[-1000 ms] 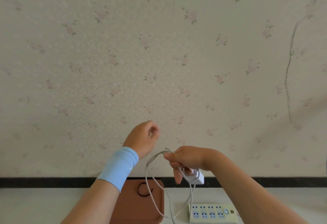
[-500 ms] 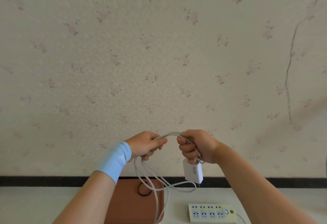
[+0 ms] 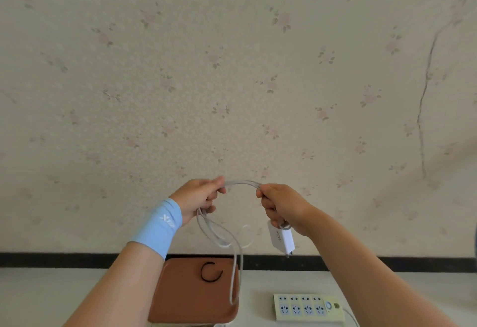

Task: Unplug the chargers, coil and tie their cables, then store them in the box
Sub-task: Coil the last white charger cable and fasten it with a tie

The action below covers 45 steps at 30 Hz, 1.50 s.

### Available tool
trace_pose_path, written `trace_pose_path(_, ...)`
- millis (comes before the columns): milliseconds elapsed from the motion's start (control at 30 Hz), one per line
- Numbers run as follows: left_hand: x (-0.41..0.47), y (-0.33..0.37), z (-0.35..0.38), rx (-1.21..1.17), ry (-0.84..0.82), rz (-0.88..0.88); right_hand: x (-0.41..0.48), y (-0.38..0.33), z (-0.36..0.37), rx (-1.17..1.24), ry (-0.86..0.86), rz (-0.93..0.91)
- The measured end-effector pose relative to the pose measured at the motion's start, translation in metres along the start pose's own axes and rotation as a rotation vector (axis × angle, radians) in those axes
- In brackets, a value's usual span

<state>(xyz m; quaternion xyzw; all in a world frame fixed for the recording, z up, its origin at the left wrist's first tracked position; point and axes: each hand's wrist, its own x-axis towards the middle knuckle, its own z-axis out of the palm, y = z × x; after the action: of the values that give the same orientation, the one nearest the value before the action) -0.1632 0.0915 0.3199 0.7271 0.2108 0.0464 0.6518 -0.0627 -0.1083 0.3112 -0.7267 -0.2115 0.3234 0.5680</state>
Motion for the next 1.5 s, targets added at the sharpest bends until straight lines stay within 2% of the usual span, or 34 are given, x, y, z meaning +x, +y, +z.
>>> trace_pose_path(100, 0.004, 0.000, 0.017, -0.060, 0.256, 0.052, -0.003, 0.001, 0.010, -0.067, -0.052, -0.007)
trace_pose_path(300, 0.000, 0.000, 0.032, -0.037, 0.438, 0.184, -0.012, 0.000, 0.027, -0.440, -0.186, 0.024)
trace_pose_path(433, -0.005, -0.001, 0.046, -0.154, 0.380, 0.199, -0.019, 0.004, 0.034, -0.533, -0.314, 0.083)
trace_pose_path(600, -0.009, 0.008, 0.049, -0.336, 0.326, 0.171, -0.013, 0.010, 0.040, -0.522, -0.337, 0.042)
trace_pose_path(733, -0.009, 0.010, 0.044, -0.459, 0.306, 0.138, -0.013, 0.012, 0.047, -0.411, -0.386, 0.030)
trace_pose_path(867, -0.005, 0.007, 0.033, -0.795, 0.104, 0.013, -0.009, 0.010, 0.041, -0.231, -0.321, 0.008)
trace_pose_path(967, -0.005, -0.002, 0.041, -0.610, 0.008, -0.084, -0.005, 0.008, 0.032, -0.137, -0.188, -0.006)
trace_pose_path(1067, -0.007, -0.001, 0.055, -0.605, 0.085, -0.023, -0.005, 0.006, 0.026, -0.123, -0.167, 0.017)
trace_pose_path(1167, 0.000, 0.004, 0.056, -0.790, 0.142, -0.007, -0.006, 0.003, 0.022, -0.214, -0.253, 0.063)
trace_pose_path(1333, 0.002, 0.005, 0.048, -1.005, 0.117, -0.135, -0.011, 0.001, 0.019, -0.380, -0.462, 0.178)
trace_pose_path(1500, -0.004, 0.009, 0.037, -1.060, 0.075, -0.138, -0.012, -0.004, 0.024, -0.617, -0.418, 0.162)
